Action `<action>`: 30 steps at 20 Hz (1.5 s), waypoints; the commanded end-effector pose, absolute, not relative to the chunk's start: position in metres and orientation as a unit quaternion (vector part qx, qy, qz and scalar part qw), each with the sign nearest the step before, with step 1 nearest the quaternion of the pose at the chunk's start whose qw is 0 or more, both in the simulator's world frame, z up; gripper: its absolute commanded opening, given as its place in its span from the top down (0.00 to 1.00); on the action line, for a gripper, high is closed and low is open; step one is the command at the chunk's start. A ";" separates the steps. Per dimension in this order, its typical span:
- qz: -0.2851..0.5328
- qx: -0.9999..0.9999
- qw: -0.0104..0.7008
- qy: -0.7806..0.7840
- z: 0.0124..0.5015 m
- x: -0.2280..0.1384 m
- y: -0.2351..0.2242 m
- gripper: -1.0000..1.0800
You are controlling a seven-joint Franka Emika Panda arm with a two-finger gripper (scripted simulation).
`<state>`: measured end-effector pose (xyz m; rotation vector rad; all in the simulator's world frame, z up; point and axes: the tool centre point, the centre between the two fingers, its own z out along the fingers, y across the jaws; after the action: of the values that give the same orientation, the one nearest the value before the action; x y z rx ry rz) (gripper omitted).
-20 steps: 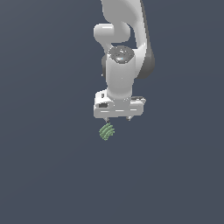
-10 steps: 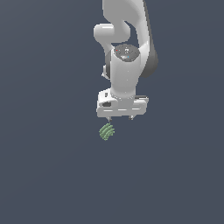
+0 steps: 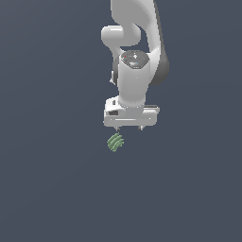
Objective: Pick up the object and move it to a goal position.
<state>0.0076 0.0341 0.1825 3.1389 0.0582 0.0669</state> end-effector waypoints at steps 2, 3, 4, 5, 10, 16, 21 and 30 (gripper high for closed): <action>0.020 1.000 -0.001 -0.007 0.177 0.007 0.030 0.04; 0.019 1.000 -0.001 -0.017 0.176 0.007 0.029 0.04; 0.018 0.999 -0.001 -0.027 0.174 0.006 0.028 0.04; 0.018 0.999 -0.002 -0.038 0.171 0.006 0.026 0.04; 0.013 0.994 -0.004 -0.106 0.158 0.004 0.016 0.04; 0.008 0.979 -0.005 -0.204 0.140 0.000 0.001 0.04; 0.004 0.959 -0.004 -0.282 0.125 -0.003 -0.011 0.04; 0.001 0.928 -0.001 -0.373 0.109 -0.008 -0.027 0.04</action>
<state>-0.0074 -0.0247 0.1109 2.9328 -1.1347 0.0026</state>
